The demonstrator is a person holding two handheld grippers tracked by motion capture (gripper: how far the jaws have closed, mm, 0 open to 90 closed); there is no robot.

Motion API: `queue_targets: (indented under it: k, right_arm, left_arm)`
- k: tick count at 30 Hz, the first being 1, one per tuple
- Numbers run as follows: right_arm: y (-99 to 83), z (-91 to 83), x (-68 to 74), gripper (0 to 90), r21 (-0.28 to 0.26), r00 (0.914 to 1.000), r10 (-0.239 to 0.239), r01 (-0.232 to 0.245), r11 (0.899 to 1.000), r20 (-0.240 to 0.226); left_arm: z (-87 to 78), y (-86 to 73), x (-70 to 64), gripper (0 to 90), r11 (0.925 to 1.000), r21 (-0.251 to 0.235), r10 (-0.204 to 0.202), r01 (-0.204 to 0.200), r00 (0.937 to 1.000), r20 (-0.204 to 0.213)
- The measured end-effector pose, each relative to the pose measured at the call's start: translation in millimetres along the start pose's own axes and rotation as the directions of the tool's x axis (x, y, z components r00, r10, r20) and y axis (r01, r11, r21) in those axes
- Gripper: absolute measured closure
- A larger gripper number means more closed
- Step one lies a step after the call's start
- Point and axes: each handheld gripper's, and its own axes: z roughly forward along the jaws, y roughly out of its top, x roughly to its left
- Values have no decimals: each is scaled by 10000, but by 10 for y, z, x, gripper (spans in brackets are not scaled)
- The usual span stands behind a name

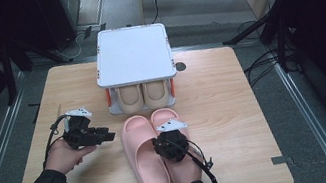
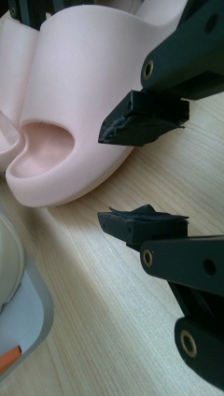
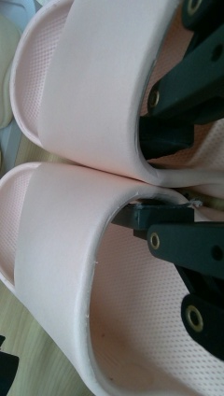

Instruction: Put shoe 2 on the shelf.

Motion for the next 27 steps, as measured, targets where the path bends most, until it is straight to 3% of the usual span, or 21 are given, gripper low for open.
queue_targets:
  k: [10, 13, 18, 20, 27]
  right_arm:
    - [35, -36, -106, 736, 186, 9992, -81, 89, 9998, -402]
    - [46, -50, -136, 743, 333, 9979, -348, 366, 9988, -543]
    - [45, -90, -155, 752, 417, 9861, -1378, 1421, 9890, -923]
    - [52, -108, -169, 752, 451, 9812, -1586, 1643, 9854, -1097]
    - [118, -204, -292, 749, 410, 9627, -1747, 1869, 9815, -2066]
  left_arm:
    - [-27, -8, 22, 549, 9999, -93, -67, 67, 10000, -51]
    - [-32, -8, 26, 549, 9999, -100, -46, 45, 10000, -72]
    - [-42, -10, 38, 542, 9999, -111, -117, 116, 9999, -83]
    - [-50, -12, 43, 542, 9998, -144, -127, 126, 9999, -63]
    - [-62, -18, 59, 533, 9996, -181, -202, 200, 9997, -100]
